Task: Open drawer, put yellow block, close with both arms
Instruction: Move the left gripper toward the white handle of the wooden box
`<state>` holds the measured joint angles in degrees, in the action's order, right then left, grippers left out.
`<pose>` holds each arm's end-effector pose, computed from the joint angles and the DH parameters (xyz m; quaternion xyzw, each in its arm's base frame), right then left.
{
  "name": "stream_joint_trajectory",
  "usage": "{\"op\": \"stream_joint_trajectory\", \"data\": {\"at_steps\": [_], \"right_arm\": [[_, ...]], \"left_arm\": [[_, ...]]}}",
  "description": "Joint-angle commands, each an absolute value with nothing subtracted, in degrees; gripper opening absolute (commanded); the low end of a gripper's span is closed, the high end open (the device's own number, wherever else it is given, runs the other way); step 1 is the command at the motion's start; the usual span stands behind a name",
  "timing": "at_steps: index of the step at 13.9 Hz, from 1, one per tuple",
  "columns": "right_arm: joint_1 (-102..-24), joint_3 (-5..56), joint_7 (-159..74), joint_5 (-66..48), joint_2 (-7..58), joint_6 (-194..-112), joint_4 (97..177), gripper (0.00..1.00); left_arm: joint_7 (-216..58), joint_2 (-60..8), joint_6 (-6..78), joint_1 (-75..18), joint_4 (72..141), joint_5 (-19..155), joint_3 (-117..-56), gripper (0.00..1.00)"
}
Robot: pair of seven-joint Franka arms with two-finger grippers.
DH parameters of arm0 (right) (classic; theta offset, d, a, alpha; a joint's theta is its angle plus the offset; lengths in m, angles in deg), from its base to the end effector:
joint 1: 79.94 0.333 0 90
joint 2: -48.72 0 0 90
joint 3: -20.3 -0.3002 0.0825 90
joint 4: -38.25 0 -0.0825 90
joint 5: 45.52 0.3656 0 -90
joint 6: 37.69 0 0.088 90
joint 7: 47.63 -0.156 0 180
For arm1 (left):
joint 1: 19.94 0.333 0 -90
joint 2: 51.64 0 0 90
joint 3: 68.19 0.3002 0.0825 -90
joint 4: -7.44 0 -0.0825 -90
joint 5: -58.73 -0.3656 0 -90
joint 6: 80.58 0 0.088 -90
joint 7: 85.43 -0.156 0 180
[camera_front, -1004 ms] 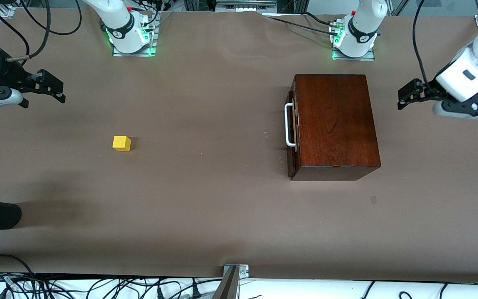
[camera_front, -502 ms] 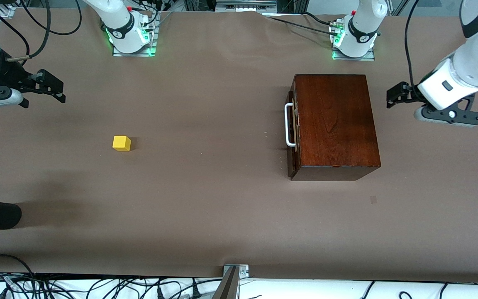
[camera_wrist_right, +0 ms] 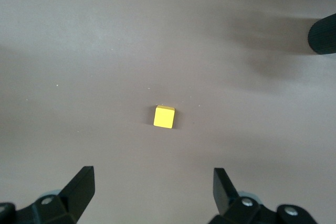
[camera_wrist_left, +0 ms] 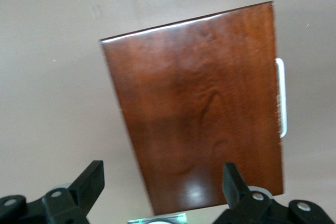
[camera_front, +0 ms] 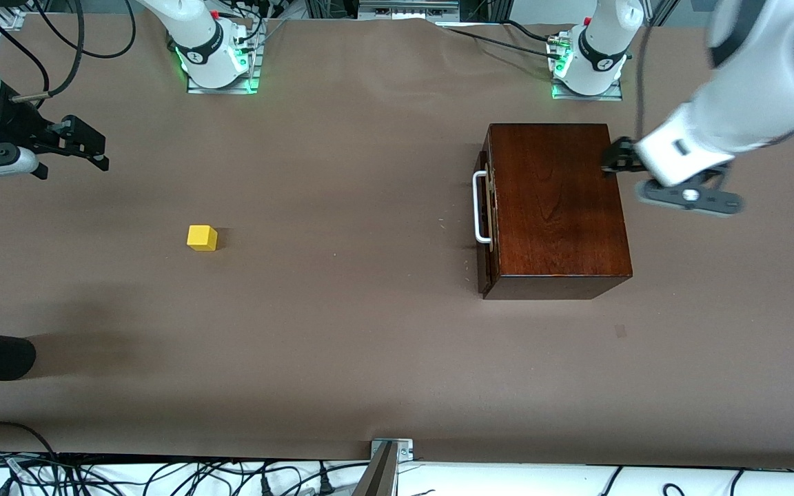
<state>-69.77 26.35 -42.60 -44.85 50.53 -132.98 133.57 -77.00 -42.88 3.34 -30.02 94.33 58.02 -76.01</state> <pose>0.5343 0.0395 0.5423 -0.9967 -0.0793 -0.0155 0.0074 0.5285 -0.1642 0.4933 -0.9914 0.0824 0.0998 0.0190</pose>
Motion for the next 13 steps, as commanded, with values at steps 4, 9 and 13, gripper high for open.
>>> {"op": "stream_joint_trajectory", "data": {"at_steps": [4, 9, 13], "right_arm": [[-69.8, 26.2, -42.8, -43.8, 50.1, -132.1, 132.4, 1.00], [-69.9, 26.5, -42.6, -43.8, 50.0, -132.1, 132.5, 1.00], [-69.9, 26.5, -42.1, -43.8, 49.9, -132.1, 132.5, 1.00]], "left_arm": [[-60.0, -37.0, 9.6, -41.1, 94.1, 56.4, -76.4, 1.00], [-53.3, -36.4, 23.6, -47.0, 105.0, 53.7, -76.5, 1.00], [-43.8, -31.4, 27.3, -53.1, 106.0, 46.4, -76.5, 1.00]]}}
